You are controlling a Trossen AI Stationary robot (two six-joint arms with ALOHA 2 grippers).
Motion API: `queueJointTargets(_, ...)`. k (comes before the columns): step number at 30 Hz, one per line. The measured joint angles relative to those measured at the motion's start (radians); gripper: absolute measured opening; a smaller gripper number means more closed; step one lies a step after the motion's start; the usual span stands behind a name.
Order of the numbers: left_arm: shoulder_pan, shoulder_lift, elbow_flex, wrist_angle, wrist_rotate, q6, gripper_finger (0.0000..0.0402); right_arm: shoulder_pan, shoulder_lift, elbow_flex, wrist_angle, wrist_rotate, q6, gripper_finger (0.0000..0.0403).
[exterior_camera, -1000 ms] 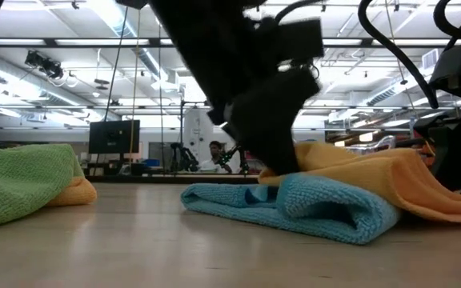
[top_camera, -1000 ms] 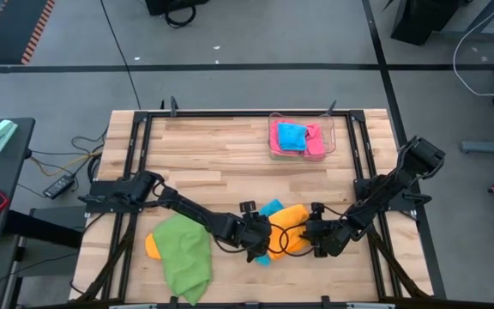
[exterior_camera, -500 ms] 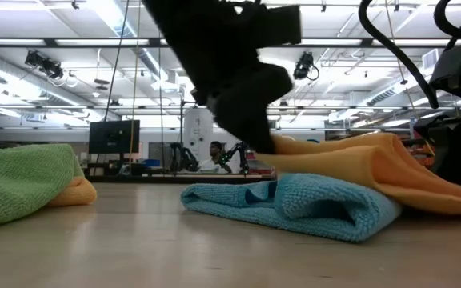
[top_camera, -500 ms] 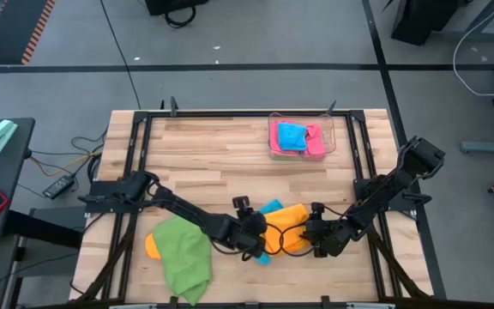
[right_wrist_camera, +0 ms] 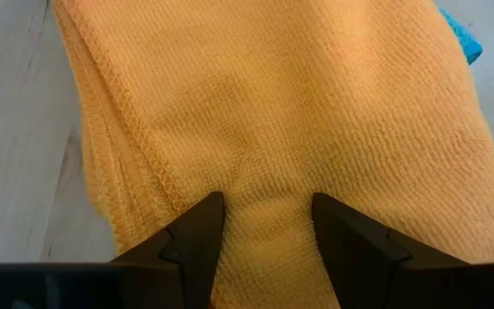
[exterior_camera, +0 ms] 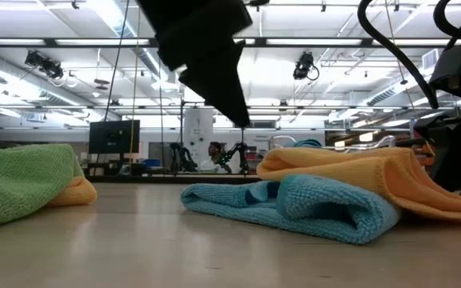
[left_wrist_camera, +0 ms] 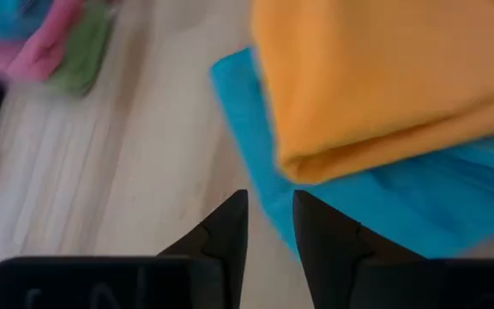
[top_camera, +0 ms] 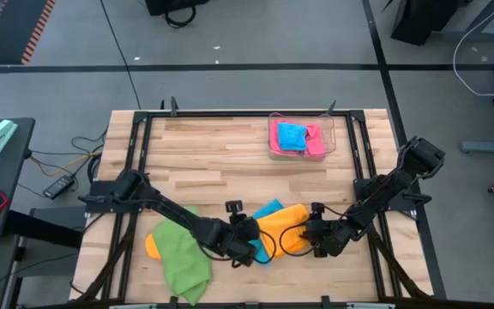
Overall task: Fold microfiber towels
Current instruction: Fold the right yellow towel
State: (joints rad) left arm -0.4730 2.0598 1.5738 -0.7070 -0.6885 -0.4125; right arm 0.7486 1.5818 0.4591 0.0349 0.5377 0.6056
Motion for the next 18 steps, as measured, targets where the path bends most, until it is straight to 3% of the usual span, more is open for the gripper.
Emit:
queueJointTargets(8, -0.032, 0.008, -0.001, 0.196, 0.083, 0.299, 0.0125, 0.002, -0.076, 0.045, -0.101, -0.022, -0.049, 0.0193)
queueJointTargets(18, -0.060, 0.074, -0.001, 0.416, 0.194, 0.606, 0.0192, 0.007, -0.098, 0.113, -0.086, 0.050, -0.096, 0.0193)
